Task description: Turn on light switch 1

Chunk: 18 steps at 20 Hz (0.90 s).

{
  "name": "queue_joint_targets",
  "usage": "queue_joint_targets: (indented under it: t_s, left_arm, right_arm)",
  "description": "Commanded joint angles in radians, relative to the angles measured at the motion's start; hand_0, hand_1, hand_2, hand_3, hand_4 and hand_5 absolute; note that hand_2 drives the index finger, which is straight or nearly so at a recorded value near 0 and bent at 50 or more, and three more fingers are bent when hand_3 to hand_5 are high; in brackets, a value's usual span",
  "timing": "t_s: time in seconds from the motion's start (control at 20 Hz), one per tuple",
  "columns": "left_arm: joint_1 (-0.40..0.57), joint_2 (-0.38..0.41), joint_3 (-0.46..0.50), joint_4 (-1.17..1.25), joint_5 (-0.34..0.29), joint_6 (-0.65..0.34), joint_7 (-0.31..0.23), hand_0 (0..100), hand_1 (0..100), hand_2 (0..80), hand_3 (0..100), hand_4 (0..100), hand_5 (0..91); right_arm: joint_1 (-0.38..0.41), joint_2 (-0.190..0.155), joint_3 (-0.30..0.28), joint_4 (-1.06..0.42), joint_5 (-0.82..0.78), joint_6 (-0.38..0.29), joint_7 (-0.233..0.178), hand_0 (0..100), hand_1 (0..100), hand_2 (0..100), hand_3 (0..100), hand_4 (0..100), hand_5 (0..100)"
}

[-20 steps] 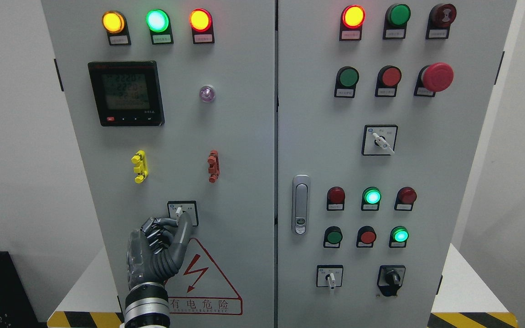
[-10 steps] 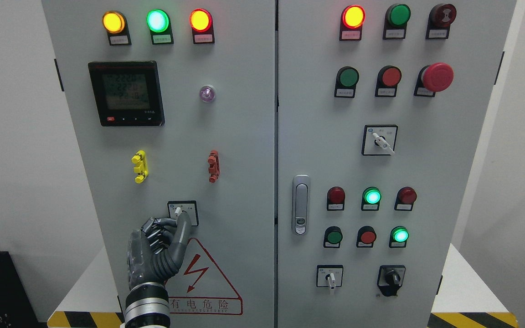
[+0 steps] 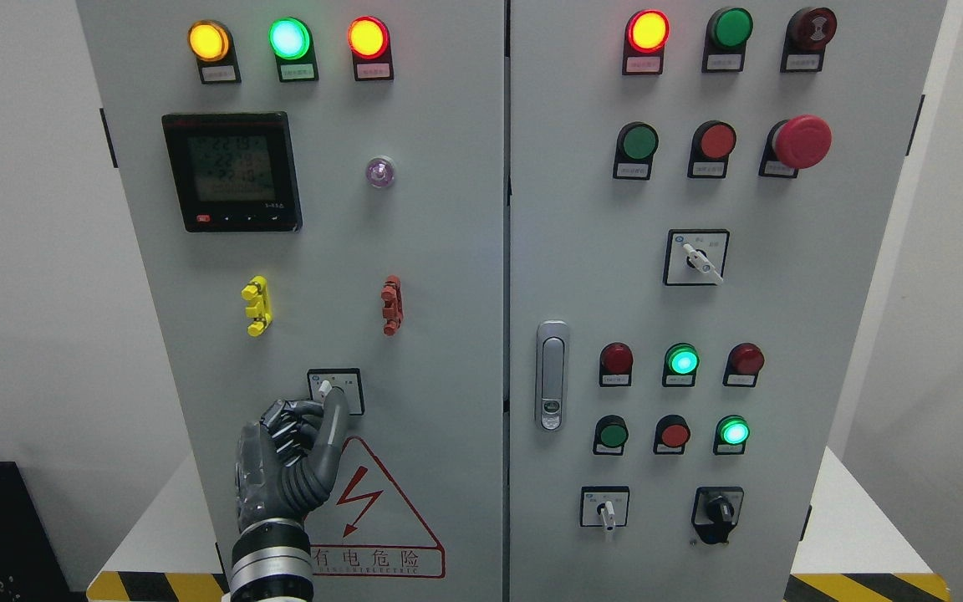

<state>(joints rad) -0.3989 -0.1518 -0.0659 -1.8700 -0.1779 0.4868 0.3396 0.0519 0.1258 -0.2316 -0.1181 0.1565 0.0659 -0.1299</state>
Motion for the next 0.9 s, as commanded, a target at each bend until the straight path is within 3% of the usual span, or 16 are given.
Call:
queue_joint_targets:
  t_s: [0.0,0.85]
  left_arm:
    - [0.000,0.000,-0.002,0.003,0.002,-0.001,-0.001,48,50,60.7,96,91,86.9]
    - [-0.005,0.000,-0.003,0.011,0.005,-0.001,-0.001,56,46,60.3,95,91,86.5]
  right_arm:
    - [0.000,0.000,0.000,0.000,0.000,0.000,-0.001,31,0,0,0,0,0]
    - [0.000,0.000,0.000,0.000,0.000,0.000,-0.001,31,0,0,0,0,0]
